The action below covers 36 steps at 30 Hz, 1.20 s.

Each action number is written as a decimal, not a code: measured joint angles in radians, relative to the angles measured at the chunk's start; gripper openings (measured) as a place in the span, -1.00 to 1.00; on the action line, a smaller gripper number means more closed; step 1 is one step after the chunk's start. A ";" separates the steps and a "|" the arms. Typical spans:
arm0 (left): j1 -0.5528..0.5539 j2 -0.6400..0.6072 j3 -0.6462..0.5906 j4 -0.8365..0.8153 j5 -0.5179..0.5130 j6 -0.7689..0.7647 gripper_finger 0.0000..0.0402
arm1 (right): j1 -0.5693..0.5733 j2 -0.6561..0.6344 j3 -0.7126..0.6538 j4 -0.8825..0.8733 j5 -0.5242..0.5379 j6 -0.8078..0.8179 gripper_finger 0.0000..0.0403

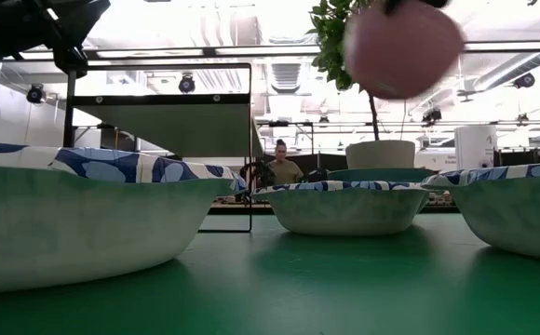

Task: Place and stack bowls onto a shelf
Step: Put the pink bowl on the shelf

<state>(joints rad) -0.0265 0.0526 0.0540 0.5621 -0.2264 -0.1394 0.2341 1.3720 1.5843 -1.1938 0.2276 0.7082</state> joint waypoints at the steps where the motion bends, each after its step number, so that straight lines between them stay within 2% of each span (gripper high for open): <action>1: 0.000 0.000 0.000 0.000 0.000 0.000 -0.63 | 0.006 0.007 0.013 0.046 0.010 -0.048 -0.96; 7: 0.000 0.000 0.000 0.001 0.000 0.000 -0.63 | 0.005 0.087 0.062 0.306 0.044 -0.392 -0.96; 13: 0.000 0.000 0.000 0.002 0.000 0.000 -0.63 | -0.051 0.227 0.161 0.340 0.142 -0.665 -0.96; 16: 0.000 0.000 0.000 0.003 0.000 0.000 -0.63 | -0.092 0.313 0.218 0.339 0.150 -0.759 -0.96; 19: 0.000 0.000 0.000 0.006 0.000 0.000 -0.63 | -0.131 0.404 0.284 0.331 0.130 -0.839 -0.96; 23: 0.000 -0.001 0.000 0.006 0.000 0.000 -0.63 | -0.166 0.519 0.405 0.304 0.043 -0.936 -0.96; 27: 0.000 -0.001 0.000 0.012 0.000 0.000 -0.63 | -0.182 0.607 0.517 0.252 -0.010 -0.977 -0.96; 31: 0.000 -0.001 0.000 0.015 0.000 0.000 -0.63 | -0.189 0.667 0.599 0.217 -0.034 -0.997 -0.93; 36: 0.000 -0.002 0.000 0.019 0.000 0.000 -0.63 | -0.192 0.691 0.651 0.219 -0.044 -0.990 -0.75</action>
<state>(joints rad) -0.0261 0.0505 0.0540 0.5808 -0.2260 -0.1394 0.0419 2.0634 2.2356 -0.9743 0.1838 -0.2821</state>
